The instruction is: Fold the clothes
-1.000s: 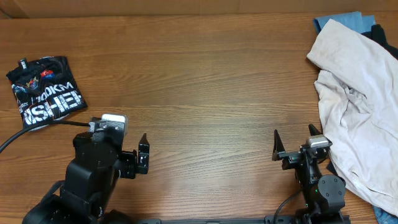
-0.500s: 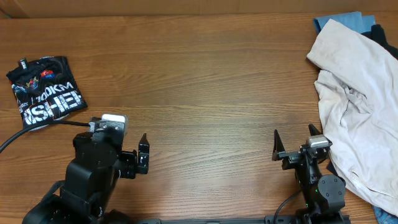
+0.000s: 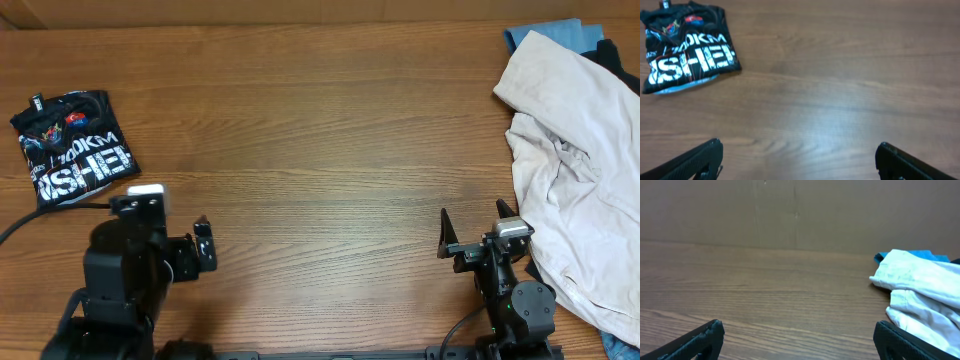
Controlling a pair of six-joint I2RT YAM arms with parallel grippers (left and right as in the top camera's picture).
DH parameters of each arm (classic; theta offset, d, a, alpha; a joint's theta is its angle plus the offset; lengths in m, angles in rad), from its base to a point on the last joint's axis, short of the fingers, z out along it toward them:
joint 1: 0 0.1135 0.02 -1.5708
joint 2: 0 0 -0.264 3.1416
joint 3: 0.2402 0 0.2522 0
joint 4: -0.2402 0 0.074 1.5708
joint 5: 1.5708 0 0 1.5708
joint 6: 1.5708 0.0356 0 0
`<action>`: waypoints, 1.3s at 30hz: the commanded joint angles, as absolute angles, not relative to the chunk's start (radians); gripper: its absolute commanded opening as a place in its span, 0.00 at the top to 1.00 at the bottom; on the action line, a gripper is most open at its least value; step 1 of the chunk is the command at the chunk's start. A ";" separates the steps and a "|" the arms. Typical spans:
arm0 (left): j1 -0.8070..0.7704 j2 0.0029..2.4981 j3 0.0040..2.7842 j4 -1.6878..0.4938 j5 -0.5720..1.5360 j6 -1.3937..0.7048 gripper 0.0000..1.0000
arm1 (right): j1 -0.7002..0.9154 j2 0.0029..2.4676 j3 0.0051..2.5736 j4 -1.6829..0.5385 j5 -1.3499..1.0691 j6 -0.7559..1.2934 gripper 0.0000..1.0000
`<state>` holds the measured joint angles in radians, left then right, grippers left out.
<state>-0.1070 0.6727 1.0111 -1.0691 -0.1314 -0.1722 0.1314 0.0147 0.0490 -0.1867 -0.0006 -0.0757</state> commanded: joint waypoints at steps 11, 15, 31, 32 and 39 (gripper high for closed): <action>-0.033 0.285 0.397 -0.562 0.041 -0.075 0.00 | 0.128 0.003 0.051 -0.180 -0.001 -0.079 0.00; -0.033 0.152 0.237 -0.371 0.053 -0.075 0.00 | 0.128 0.003 0.051 -0.180 -0.001 -0.079 0.00; -0.033 0.003 0.005 -0.048 0.003 -0.067 0.00 | 0.128 0.003 0.051 -0.180 -0.001 -0.079 0.00; -0.033 0.003 0.005 -0.085 0.003 -0.066 0.00 | 0.128 0.003 0.051 -0.180 -0.001 -0.079 0.00; -0.033 0.002 0.005 -0.078 0.004 -0.067 0.00 | 0.128 0.003 0.051 -0.180 -0.001 -0.080 0.00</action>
